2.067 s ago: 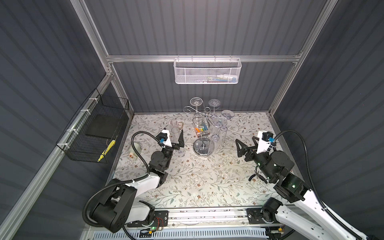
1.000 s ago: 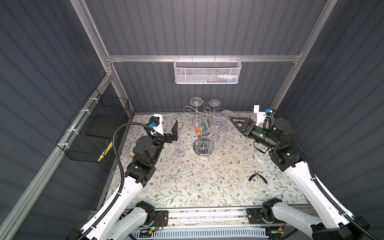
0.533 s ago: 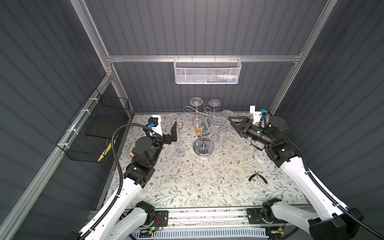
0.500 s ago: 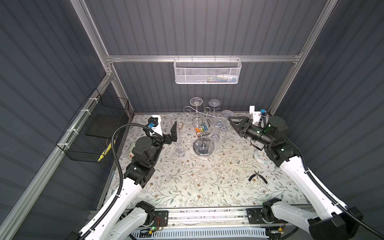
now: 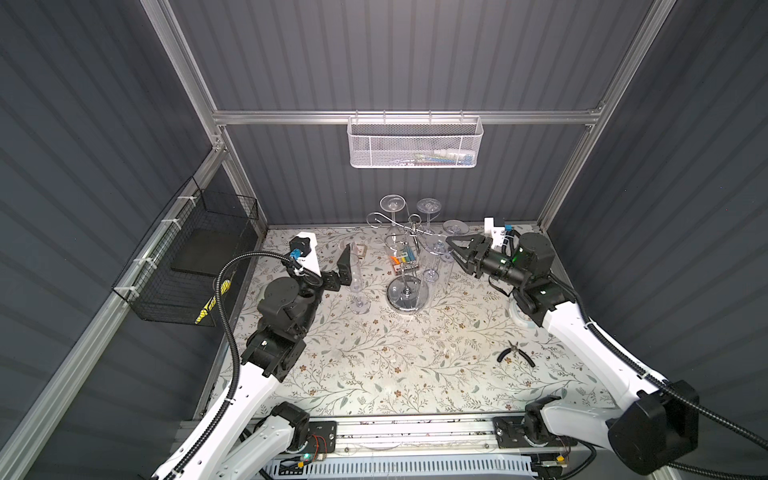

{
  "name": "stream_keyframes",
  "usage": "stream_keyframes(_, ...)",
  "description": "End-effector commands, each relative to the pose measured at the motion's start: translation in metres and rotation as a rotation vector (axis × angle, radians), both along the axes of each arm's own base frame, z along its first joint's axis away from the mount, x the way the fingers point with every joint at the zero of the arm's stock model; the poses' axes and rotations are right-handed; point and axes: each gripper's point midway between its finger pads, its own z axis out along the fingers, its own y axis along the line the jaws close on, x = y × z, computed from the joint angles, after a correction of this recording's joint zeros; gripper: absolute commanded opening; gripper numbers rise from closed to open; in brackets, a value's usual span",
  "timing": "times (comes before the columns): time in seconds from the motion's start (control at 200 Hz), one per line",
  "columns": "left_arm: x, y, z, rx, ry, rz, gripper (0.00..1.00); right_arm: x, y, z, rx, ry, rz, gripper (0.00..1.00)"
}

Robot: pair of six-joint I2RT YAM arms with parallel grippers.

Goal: Take the wine glass off the wine glass rack
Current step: 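Move the right gripper to a hanging flute's stem on the rack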

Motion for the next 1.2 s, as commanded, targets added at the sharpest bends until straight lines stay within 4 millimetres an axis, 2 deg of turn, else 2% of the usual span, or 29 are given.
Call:
stream_keyframes(0.0,-0.0055,0.0082,0.0145,-0.035,-0.026,0.021,1.00,-0.0048,0.0020,0.0138,0.039,-0.046,0.027,0.45)
stream_keyframes(0.32,-0.0048,0.0065,0.0196,-0.043,-0.034,0.013,1.00,-0.0054,0.0068,0.0135,0.052,-0.040,0.045,0.38)
stream_keyframes(0.925,-0.0063,0.0103,0.0120,-0.044,-0.022,0.029,1.00,-0.0046,0.0111,0.0087,0.061,-0.028,0.057,0.24)
stream_keyframes(1.191,-0.0077,0.0141,0.0102,-0.042,-0.020,0.046,1.00,-0.0033,0.0110,0.0070,0.074,-0.016,0.053,0.12)
